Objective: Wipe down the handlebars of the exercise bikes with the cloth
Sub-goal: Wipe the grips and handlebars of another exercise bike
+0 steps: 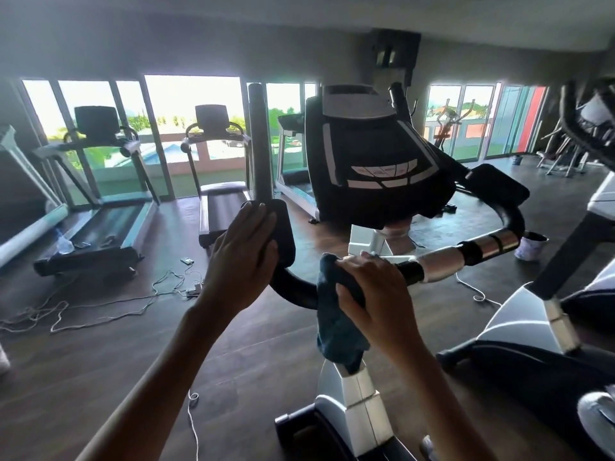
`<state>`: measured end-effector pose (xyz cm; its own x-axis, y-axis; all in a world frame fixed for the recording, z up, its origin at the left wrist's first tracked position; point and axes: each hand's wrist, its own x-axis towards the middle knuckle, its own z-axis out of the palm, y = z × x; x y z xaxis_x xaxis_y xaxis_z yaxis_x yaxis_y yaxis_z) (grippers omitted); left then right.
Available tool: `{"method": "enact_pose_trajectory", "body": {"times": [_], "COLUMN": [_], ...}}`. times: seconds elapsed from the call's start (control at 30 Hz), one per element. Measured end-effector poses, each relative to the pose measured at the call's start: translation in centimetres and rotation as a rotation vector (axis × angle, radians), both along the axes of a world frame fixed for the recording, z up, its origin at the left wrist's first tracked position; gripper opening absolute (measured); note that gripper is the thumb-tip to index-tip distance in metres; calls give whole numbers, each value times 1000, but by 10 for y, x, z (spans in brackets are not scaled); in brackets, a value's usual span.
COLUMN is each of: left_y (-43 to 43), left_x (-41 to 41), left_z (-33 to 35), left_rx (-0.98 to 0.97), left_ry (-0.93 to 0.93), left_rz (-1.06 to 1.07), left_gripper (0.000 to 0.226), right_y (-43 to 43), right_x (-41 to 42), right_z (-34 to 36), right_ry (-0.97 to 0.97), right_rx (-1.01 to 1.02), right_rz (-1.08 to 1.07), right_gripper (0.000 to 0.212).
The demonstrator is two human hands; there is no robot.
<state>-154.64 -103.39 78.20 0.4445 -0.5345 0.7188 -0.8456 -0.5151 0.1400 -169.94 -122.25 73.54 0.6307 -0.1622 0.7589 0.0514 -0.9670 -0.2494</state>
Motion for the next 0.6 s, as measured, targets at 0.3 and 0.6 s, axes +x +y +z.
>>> {"method": "enact_pose_trajectory", "body": {"times": [0.3, 0.6], "left_y": [-3, -4], "left_x": [-6, -6], "left_z": [-1, -1], "left_rx": [-87, -111], "left_ry": [20, 23], "left_rz": [-20, -36], "left_gripper": [54, 55], "right_y": [8, -34], "right_x": [4, -3], "right_z": [24, 13], "right_ry": [260, 123], "right_rx": [114, 194], "right_rz": [-146, -15], "right_gripper": [72, 55]}}
